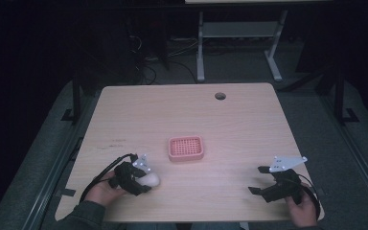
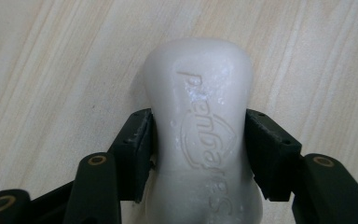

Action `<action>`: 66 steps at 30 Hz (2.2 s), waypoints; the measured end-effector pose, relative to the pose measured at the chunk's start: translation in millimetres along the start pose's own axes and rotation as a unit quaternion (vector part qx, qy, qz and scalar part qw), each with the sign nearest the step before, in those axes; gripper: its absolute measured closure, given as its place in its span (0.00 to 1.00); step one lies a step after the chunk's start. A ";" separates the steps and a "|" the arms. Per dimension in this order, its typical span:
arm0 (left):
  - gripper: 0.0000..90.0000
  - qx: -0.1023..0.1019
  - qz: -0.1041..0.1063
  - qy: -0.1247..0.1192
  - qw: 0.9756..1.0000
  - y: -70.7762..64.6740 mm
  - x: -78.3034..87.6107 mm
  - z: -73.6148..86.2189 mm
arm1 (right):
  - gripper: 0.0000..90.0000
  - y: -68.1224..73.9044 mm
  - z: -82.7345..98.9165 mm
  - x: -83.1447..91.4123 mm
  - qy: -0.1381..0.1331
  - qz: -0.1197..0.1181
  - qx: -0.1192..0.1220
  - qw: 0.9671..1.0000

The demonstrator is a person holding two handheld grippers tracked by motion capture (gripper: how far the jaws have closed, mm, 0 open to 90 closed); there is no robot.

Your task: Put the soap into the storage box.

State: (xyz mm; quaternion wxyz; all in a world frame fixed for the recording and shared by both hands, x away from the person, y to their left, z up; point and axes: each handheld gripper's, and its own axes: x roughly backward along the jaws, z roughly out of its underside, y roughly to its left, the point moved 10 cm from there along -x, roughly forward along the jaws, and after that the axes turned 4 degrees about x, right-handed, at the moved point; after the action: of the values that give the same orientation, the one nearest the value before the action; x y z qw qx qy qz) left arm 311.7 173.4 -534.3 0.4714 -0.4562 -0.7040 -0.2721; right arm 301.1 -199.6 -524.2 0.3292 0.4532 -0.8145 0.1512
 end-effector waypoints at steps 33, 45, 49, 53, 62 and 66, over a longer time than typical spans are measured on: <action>0.55 -0.016 0.003 0.006 1.000 -2.7 6.9 -22.4 | 0.16 -0.8 -0.4 3.7 -0.010 0.003 -0.006 1.000; 0.55 -0.021 0.013 0.006 1.000 6.2 11.5 -39.0 | 0.16 -0.7 -0.7 3.4 -0.013 0.000 -0.009 1.000; 0.55 -0.022 0.014 0.007 1.000 8.8 11.2 -43.8 | 0.16 -1.4 -0.5 3.7 -0.014 0.001 -0.009 1.000; 0.55 -0.024 0.015 0.007 1.000 11.2 10.5 -48.8 | 0.16 -1.8 -0.5 4.0 -0.015 0.002 -0.009 1.000; 0.55 -0.026 0.020 0.013 0.999 15.8 8.8 -57.3 | 0.16 -2.0 -0.6 4.7 -0.017 0.001 -0.012 1.000; 0.55 -0.028 0.021 0.017 0.999 17.1 7.8 -60.3 | 0.16 -2.1 -0.7 4.8 -0.018 0.000 -0.011 1.000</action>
State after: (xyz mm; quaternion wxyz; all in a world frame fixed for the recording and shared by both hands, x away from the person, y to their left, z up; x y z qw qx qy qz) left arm 351.0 134.8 -503.4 0.4757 -0.4796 -0.6781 -0.2896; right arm 301.4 -203.4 -520.6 0.3194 0.4521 -0.8219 0.1340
